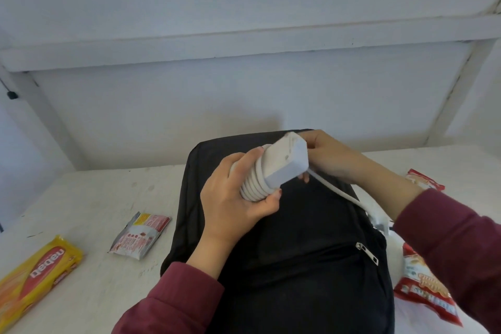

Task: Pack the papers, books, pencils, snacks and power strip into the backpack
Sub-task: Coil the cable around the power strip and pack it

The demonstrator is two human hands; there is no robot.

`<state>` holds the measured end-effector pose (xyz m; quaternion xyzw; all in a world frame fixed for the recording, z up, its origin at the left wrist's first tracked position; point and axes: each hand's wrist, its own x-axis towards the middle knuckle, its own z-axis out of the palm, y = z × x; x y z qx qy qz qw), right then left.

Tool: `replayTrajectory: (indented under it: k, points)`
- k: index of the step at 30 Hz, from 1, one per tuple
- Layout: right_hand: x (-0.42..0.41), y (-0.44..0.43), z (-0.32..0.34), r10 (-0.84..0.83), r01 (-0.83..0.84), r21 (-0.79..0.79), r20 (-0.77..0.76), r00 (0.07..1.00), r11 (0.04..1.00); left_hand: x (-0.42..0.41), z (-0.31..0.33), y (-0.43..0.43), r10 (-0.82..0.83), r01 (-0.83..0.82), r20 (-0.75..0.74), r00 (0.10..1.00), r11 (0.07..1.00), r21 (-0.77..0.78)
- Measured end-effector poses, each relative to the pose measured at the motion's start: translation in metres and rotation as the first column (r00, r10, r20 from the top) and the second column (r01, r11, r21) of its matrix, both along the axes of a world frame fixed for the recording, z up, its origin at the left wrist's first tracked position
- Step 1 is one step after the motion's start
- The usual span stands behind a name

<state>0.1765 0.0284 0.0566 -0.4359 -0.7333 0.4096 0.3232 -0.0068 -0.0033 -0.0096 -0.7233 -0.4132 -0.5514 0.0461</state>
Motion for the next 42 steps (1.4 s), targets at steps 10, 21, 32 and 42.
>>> replayTrajectory:
  k: [10, 21, 32, 42]
  points:
    - [0.008, -0.038, -0.008, -0.137, 0.049, 0.191, 0.480, 0.866, 0.980, 0.009, 0.025, 0.011, 0.214, -0.186, 0.167, 0.963, 0.968, -0.166]
    - [0.023, -0.075, -0.009, -0.492, -0.062, 0.585, 0.730, 0.475, 0.809, 0.017, 0.025, 0.019, 0.253, -0.250, -0.007, 0.967, 0.949, -0.190]
    - [0.006, -0.097, 0.019, -0.508, -0.314, 0.692, 0.703, 0.497, 0.650, 0.024, -0.003, 0.028, 0.258, -0.280, -0.344, 0.903, 0.960, -0.016]
    - [0.003, -0.070, 0.069, -0.529, -0.205, 0.719, 0.645, 0.551, 0.664, 0.016, -0.006, 0.019, 0.139, -0.124, -0.354, 0.925, 0.990, 0.065]
